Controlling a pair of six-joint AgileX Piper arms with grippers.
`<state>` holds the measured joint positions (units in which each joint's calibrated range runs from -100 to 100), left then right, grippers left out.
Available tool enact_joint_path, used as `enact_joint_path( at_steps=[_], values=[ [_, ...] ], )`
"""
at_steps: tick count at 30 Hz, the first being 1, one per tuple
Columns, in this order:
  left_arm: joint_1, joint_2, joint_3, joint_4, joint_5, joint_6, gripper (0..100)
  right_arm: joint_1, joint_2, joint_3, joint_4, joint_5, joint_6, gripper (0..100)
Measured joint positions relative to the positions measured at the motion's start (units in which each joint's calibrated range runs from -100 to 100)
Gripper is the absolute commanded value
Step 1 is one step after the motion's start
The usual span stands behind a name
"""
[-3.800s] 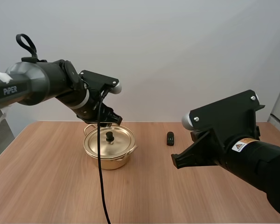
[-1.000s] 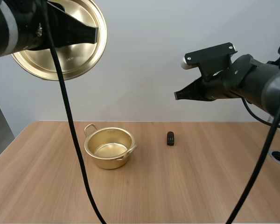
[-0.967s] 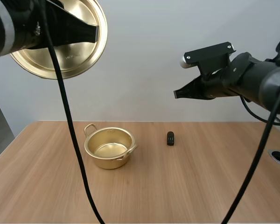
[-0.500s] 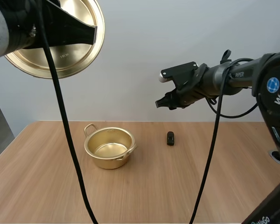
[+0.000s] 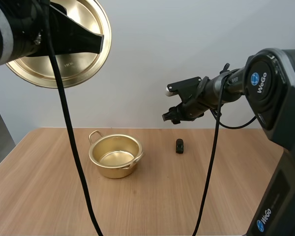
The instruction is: Open the pot, put the car inside, and close it
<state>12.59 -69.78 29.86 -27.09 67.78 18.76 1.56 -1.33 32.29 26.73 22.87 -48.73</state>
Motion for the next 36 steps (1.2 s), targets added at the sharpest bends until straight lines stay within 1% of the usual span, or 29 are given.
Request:
enact_joint_path(
  at_steps=[6,11,21,22,25,36],
  values=[
    [0.00,0.0,0.0,0.0,0.4,0.0,0,0.0,3.2,0.0,0.0,-0.4,-0.9,89],
    [0.00,0.0,0.0,0.0,1.1,0.0,0,0.0,4.6,0.0,0.0,-0.2,-1.1,84],
    [0.00,0.0,0.0,0.0,1.3,0.0,0,0.0,8.8,-0.1,0.0,-2.8,-1.3,84],
    [0.00,0.0,0.0,0.0,1.3,0.0,0,0.0,9.3,-0.1,0.0,-2.8,-1.3,85],
    [0.74,0.0,0.0,-0.1,1.7,0.0,0,0.0,10.0,-0.1,0.1,-3.1,-1.3,90],
    [0.90,0.0,0.0,-0.5,3.2,-0.2,0,0.0,13.1,-0.1,0.8,-4.1,-1.3,91]
  ],
)
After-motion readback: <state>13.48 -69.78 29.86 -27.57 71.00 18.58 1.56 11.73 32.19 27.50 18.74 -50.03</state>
